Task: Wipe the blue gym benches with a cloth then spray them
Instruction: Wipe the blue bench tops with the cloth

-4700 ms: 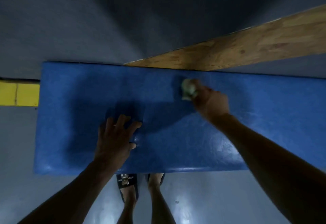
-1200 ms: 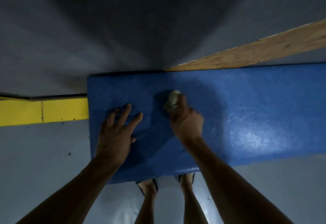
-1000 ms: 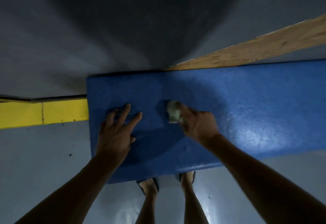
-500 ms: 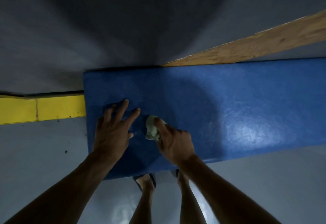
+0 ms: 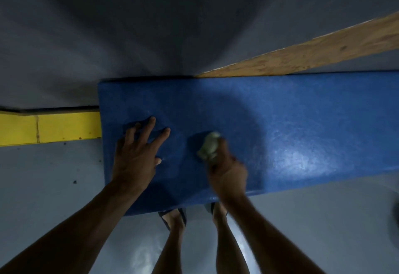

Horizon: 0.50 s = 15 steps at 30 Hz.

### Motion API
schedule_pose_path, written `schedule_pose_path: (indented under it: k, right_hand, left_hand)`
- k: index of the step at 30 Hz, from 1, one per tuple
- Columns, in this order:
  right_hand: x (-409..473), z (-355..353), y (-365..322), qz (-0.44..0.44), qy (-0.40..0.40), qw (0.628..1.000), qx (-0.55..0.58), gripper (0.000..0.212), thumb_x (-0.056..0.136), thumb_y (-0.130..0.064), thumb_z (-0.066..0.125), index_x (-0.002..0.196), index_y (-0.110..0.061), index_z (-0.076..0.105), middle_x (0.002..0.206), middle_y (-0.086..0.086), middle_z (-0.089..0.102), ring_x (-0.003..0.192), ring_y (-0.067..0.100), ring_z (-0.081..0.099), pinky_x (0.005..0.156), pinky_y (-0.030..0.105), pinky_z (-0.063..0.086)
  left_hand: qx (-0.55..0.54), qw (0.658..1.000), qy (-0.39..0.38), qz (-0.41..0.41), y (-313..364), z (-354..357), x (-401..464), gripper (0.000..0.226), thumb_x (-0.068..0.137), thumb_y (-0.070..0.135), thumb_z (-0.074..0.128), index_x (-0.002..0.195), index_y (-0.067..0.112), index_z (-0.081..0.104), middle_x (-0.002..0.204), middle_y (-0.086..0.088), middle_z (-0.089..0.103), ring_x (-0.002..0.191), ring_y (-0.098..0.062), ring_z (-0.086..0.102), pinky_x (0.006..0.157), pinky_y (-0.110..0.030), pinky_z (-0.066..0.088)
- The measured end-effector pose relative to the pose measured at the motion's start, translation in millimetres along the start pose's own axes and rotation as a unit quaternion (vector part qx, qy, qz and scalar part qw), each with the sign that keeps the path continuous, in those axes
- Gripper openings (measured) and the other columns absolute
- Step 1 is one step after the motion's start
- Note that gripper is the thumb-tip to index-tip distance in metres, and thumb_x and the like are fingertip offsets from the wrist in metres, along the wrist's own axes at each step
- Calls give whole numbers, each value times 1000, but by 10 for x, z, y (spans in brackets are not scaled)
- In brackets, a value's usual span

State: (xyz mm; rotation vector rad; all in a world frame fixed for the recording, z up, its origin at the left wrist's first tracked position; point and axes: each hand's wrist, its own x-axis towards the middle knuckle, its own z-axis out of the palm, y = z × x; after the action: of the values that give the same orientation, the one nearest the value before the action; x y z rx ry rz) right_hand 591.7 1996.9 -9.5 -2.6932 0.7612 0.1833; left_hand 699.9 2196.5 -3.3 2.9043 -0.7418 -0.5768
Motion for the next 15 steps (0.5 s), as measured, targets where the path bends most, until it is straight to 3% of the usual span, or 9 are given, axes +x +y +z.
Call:
schedule_pose_path:
  k: [3,5,7,9,12,14,15]
  right_hand:
    - [-94,-66,-87,-203,-57,977,-20,54,75,-33,67,125,-24,52,83,-5,70,55,21,65,43,28,48]
    - [63,-184,317,-244,-40,967,-65,55,75,-33,60,128,-25,49,83,-1,71,52,26,65,42,29,49]
    - [256,-358,839,-144,-14,984,-106,52,82,-30,59,131,-28,43,85,9,72,59,36,67,48,37,52]
    - [376,-580,1206,26,-8,991,-130,45,90,-38,56,131,-28,39,86,15,69,70,41,65,60,41,49]
    - [339,-602,1162,197,39,978,-60,38,94,-42,50,125,-23,40,88,23,66,78,45,62,67,41,44]
    - [189,-408,815,218,47,975,-27,42,94,-41,52,131,-23,41,92,22,69,80,44,64,65,41,47]
    - [65,-253,611,180,48,982,-13,45,94,-39,52,135,-24,42,92,18,70,78,41,66,63,40,50]
  left_hand:
    - [1,1000,-2,-4,24,6,-14,91,62,30,90,142,35,45,158,-4,29,129,-38,36,87,-56,47]
    - [-3,1000,1,-4,20,0,-3,90,63,30,89,141,35,46,158,-4,29,129,-38,35,88,-57,47]
    - [-5,1000,3,-3,12,11,-4,89,63,29,89,140,35,46,157,-4,29,129,-38,34,89,-58,46]
    - [-12,1000,6,-1,14,22,-7,89,63,27,89,140,35,46,157,-4,29,128,-38,34,88,-59,46]
    - [-14,1000,11,-3,23,39,-16,89,62,25,90,140,34,48,157,-5,31,127,-40,34,87,-59,47]
    - [-18,1000,14,-1,24,57,-22,89,62,23,90,140,33,48,157,-6,31,128,-41,36,87,-59,46]
    - [-18,1000,14,0,24,60,-21,89,62,23,90,140,33,48,157,-5,30,129,-41,36,87,-59,46]
